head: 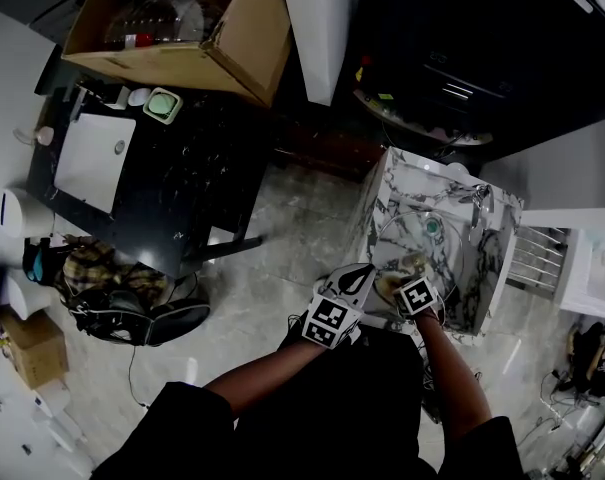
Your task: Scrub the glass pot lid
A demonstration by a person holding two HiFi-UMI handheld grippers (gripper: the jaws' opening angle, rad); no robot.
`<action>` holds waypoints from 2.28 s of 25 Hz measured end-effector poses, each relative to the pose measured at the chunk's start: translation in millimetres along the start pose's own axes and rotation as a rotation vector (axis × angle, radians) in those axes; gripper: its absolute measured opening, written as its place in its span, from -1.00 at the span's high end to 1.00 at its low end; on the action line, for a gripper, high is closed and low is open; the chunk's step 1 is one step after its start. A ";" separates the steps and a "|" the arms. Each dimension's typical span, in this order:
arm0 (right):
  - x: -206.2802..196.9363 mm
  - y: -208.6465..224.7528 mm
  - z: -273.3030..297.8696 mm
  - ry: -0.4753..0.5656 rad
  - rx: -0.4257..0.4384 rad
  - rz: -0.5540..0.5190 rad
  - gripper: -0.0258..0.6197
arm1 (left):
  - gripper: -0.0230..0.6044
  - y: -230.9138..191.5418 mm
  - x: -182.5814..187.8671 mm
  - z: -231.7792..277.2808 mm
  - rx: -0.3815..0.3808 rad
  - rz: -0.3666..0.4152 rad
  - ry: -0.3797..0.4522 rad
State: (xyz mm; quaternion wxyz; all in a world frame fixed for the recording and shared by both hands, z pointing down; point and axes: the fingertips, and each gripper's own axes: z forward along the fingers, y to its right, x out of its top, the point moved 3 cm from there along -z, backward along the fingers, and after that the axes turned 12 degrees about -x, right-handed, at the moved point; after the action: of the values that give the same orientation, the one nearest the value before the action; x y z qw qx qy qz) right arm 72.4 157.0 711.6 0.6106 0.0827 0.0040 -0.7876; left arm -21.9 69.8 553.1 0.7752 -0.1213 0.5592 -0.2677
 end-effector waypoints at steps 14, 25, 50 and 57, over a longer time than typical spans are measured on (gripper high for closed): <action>15.0 0.0 2.0 0.035 0.022 0.037 0.74 | 0.87 -9.1 2.6 0.0 0.036 -0.029 0.017; 27.8 3.4 11.5 0.090 0.040 0.054 0.74 | 0.87 -6.3 -0.7 2.8 0.076 -0.053 0.026; 75.4 25.5 13.4 0.179 0.026 -0.043 0.74 | 0.87 5.1 5.7 9.2 0.124 -0.053 0.040; 79.8 40.4 22.3 0.205 0.004 -0.068 0.74 | 0.87 9.9 8.2 17.0 0.136 -0.055 0.039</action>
State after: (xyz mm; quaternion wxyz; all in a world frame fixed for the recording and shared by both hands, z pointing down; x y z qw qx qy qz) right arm 89.3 67.6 726.7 0.5797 0.1637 0.0677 -0.7954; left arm -1.4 71.6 547.5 0.7628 -0.0785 0.5513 -0.3288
